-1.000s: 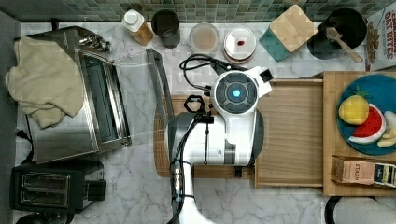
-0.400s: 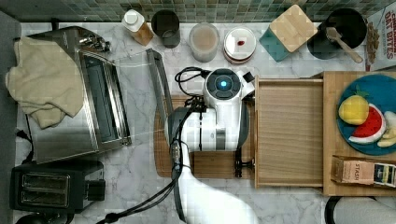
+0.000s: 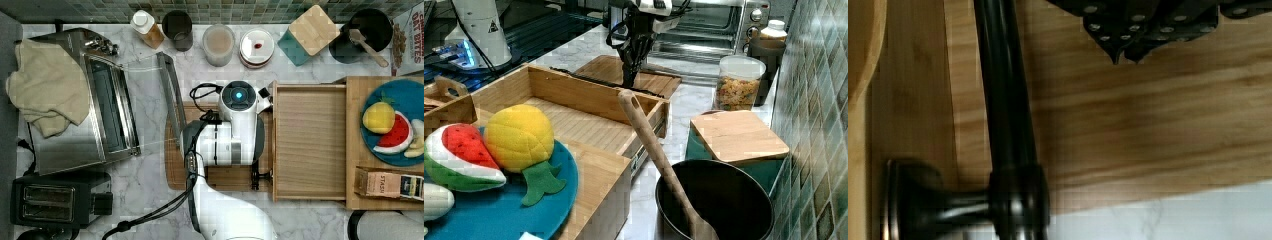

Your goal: Close the drawer.

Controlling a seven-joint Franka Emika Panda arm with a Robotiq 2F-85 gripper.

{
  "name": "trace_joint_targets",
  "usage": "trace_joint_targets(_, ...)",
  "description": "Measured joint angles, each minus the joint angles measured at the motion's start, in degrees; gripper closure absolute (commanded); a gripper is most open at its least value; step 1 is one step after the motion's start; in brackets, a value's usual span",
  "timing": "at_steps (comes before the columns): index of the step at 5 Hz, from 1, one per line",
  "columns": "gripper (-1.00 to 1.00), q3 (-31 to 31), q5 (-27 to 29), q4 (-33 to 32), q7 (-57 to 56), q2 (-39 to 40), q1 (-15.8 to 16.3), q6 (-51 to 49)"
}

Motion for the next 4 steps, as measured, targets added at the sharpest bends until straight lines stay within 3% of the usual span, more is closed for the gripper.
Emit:
trace_joint_targets(1, 1.0, -0.5, -3.9, -0.8, 0.0, -0.2, 0.1, 0.0)
trace_joint_targets(4, 1.0, -1.4, -7.0, -2.5, -12.1, -0.4, -2.4, 5.9)
